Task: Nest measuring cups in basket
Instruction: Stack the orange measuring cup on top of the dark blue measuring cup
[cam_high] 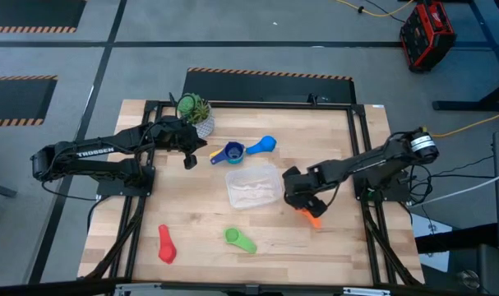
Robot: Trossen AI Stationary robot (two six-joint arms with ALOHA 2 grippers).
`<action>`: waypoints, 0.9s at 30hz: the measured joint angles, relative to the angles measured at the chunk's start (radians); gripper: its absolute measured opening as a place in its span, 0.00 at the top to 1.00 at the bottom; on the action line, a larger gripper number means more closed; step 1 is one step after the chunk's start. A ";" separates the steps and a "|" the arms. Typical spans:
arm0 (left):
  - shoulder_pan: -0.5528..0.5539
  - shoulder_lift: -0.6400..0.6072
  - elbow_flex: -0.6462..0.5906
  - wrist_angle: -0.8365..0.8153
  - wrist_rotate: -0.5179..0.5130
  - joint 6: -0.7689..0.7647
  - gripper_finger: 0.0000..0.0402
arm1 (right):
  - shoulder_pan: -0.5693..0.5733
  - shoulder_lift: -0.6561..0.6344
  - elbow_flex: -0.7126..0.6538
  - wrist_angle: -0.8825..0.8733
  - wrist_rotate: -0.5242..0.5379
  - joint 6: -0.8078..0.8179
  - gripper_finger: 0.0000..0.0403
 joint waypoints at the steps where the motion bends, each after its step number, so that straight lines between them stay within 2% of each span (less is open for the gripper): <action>1: 0.000 0.000 0.000 0.000 0.000 0.000 0.93 | 0.000 0.010 0.000 0.008 0.000 0.000 0.39; 8: 0.000 0.000 0.000 0.000 0.000 0.000 0.93 | 0.000 0.079 0.000 0.018 0.000 0.002 0.39; 11: 0.000 0.000 0.000 0.000 0.000 0.001 0.93 | 0.000 0.094 0.000 0.017 0.000 0.004 0.42; 15: 0.000 0.000 0.000 0.000 0.000 0.000 0.93 | 0.000 0.095 0.000 0.019 0.001 0.004 0.54; 24: 0.000 0.000 0.000 0.000 0.000 0.000 0.93 | 0.000 0.093 0.000 0.012 0.000 0.008 0.87; 27: 0.000 0.000 0.000 0.000 0.000 0.001 0.93 | 0.000 0.089 0.009 -0.007 -0.003 0.008 0.92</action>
